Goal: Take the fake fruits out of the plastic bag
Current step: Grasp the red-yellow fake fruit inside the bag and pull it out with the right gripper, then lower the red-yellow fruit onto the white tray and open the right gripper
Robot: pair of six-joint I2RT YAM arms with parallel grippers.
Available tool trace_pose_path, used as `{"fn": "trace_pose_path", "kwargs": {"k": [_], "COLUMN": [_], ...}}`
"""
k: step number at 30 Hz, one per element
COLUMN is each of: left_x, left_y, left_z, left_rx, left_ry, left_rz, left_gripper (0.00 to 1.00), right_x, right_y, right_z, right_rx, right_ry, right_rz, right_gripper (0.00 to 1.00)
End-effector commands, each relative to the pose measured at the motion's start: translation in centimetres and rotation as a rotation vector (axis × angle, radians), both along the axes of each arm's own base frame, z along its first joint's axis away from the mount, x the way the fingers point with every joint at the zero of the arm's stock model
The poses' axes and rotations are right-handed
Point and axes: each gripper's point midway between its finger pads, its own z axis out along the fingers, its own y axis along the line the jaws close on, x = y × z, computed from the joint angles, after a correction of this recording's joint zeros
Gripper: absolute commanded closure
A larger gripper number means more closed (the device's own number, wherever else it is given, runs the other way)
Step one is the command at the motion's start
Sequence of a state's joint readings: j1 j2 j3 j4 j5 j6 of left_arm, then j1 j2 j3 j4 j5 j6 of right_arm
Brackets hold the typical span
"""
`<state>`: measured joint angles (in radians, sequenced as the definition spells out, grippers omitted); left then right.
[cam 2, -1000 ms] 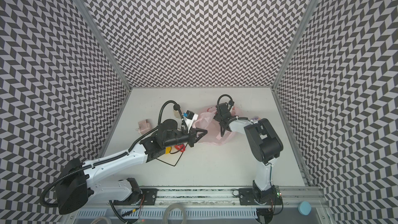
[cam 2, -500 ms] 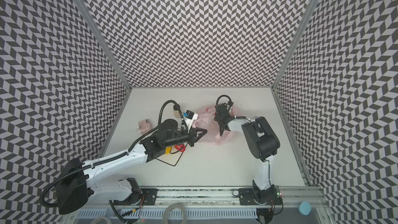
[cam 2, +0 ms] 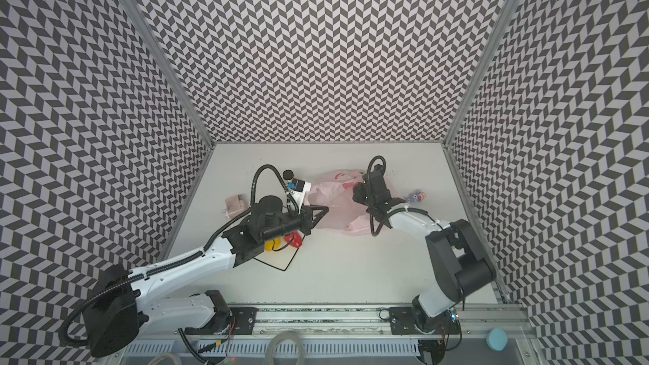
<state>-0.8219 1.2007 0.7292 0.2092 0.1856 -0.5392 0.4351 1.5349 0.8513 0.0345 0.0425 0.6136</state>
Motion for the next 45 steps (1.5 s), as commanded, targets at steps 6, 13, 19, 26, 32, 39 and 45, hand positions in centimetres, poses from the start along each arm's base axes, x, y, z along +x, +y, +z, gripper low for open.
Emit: {"fn": "trace_pose_path", "kwargs": {"k": [6,13,19,26,32,39,45], "left_x": [1.8,3.3,4.6,7.3,9.8,11.0,10.6], "left_y": [0.9,1.2,1.9,3.5,4.3,4.9,5.7], "left_z": [0.7,0.9,0.9,1.3,1.2,1.0,0.8], "left_rx": [-0.062,-0.077,-0.078,-0.076,-0.054,-0.022,-0.002], "left_ry": [0.001,0.002,-0.001,-0.024,-0.032,-0.036,-0.035], "left_rz": [0.054,0.067,0.087,0.119,0.119,0.113,0.120], "left_gripper": [1.00,1.00,1.00,1.00,1.00,1.00,1.00], "right_x": [-4.4,-7.2,-9.9,-14.8,-19.2,-22.7,-21.7], "right_y": [4.9,5.7,6.8,10.6,15.1,21.3,24.7], "right_z": [7.1,10.5,13.0,15.2,12.8,7.9,2.7], "right_rx": [0.118,0.116,0.114,0.051,-0.031,-0.126,-0.252], "right_ry": [-0.205,-0.327,-0.428,-0.551,-0.578,-0.565,-0.490], "right_rz": [0.342,0.475,0.592,0.744,0.831,0.933,0.927], "right_gripper": [0.60,0.61,0.61,0.62,0.62,0.63,0.63]}}
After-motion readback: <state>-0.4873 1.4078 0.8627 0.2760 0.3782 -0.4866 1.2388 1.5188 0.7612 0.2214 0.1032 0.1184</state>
